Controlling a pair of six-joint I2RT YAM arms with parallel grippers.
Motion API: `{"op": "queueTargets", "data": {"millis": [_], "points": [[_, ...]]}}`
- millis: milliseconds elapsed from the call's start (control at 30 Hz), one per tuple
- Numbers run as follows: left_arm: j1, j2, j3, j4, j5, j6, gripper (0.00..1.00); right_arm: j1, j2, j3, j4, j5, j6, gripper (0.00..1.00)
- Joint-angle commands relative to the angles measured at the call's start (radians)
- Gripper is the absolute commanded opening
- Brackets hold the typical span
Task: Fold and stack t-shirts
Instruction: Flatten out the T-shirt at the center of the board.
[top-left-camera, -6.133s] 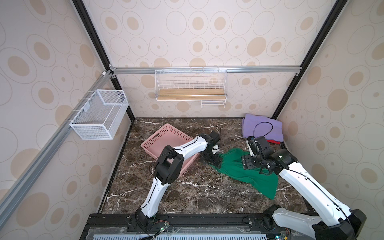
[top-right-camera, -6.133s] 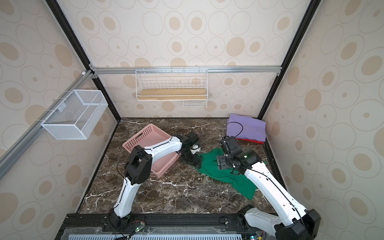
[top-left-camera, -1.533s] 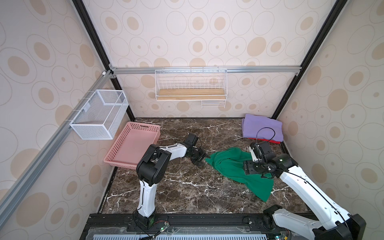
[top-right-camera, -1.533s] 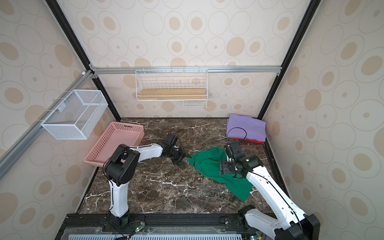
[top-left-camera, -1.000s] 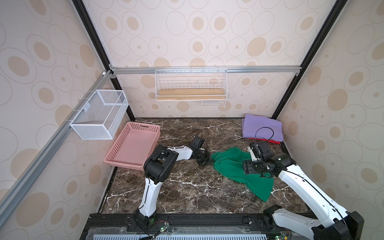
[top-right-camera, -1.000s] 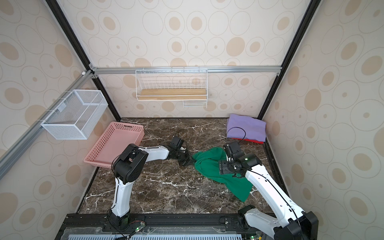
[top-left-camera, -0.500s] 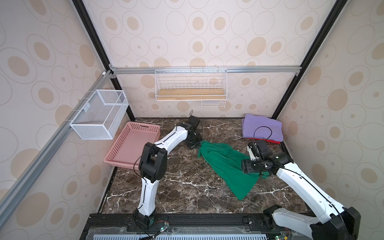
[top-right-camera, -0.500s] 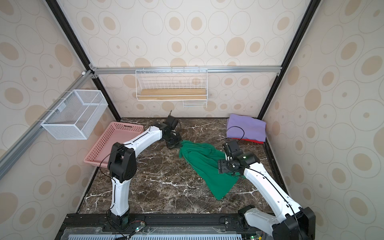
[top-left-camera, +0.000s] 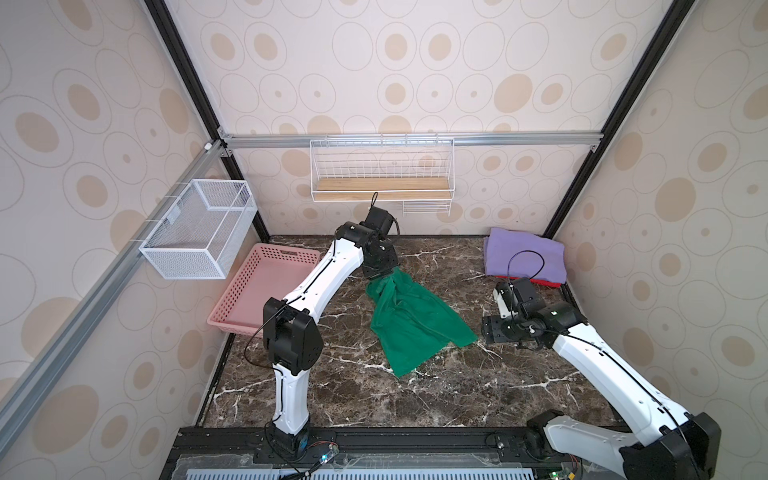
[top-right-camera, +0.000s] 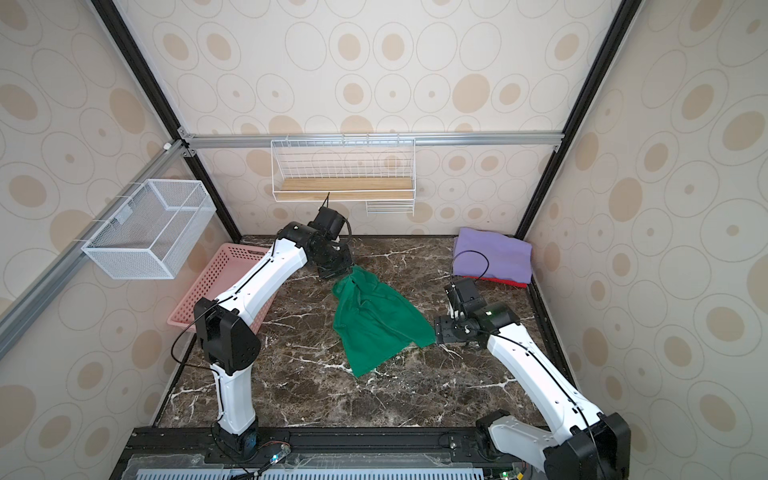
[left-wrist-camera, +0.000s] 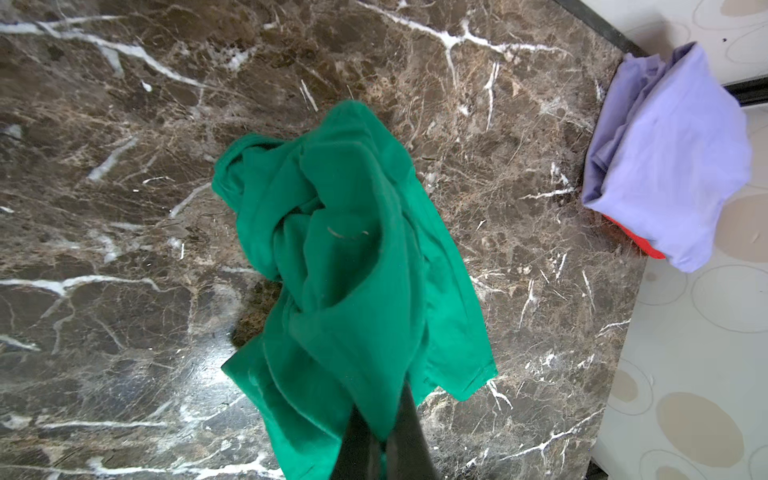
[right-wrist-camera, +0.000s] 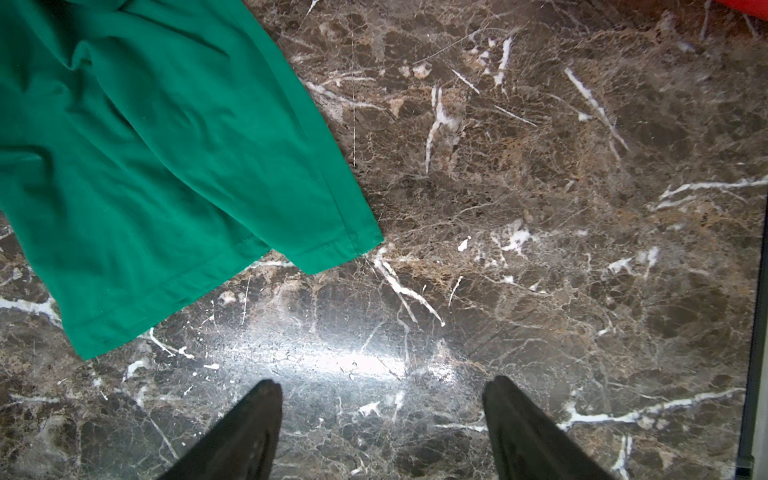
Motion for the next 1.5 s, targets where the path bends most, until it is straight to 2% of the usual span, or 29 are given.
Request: {"op": "queueTargets", "data": {"millis": [0,167,300,500,667,800,833,967,1067,1133,1233,1333,1467], "points": [[-0.026,-0.045,-0.011,-0.039,-0.004,0.008,0.00,-0.004,0.000,0.014,-0.005,-0.005,-0.005,0.83],[-0.031,-0.031,0.039,-0.094,-0.032,0.028,0.00,-0.004,0.007,0.007,0.003,-0.018,0.000,0.83],[-0.030,-0.031,0.028,-0.098,-0.046,0.042,0.18,-0.004,0.000,0.007,-0.003,-0.009,-0.002,0.83],[-0.027,-0.014,0.025,-0.087,-0.044,0.047,0.29,-0.003,-0.014,0.000,-0.015,0.000,-0.004,0.83],[-0.026,-0.003,0.011,-0.070,-0.041,0.055,0.06,-0.005,-0.018,0.002,-0.018,0.005,-0.004,0.83],[-0.023,0.001,-0.035,-0.035,-0.037,0.055,0.01,-0.004,-0.022,0.001,-0.020,0.013,-0.005,0.83],[-0.018,0.003,-0.055,-0.025,-0.034,0.052,0.03,-0.005,-0.021,0.001,-0.020,0.012,-0.005,0.83],[-0.003,0.020,-0.143,0.006,-0.012,0.048,0.40,-0.005,-0.018,0.001,-0.016,0.009,-0.005,0.83],[-0.003,0.013,-0.207,0.029,0.076,0.041,0.57,-0.005,-0.017,-0.003,-0.017,0.005,-0.009,0.83],[-0.017,-0.012,-0.257,0.042,0.132,0.044,0.62,-0.006,-0.014,-0.010,-0.004,-0.010,-0.011,0.85],[-0.051,-0.046,-0.305,0.001,0.132,0.087,0.65,-0.005,0.010,-0.035,0.050,-0.074,0.004,0.92],[-0.060,-0.083,-0.376,-0.005,0.121,0.075,0.65,-0.006,0.103,-0.020,0.167,-0.213,0.033,0.86],[-0.060,-0.153,-0.416,-0.027,0.081,0.082,0.66,0.005,0.370,0.133,0.306,-0.488,0.094,0.79]]}}
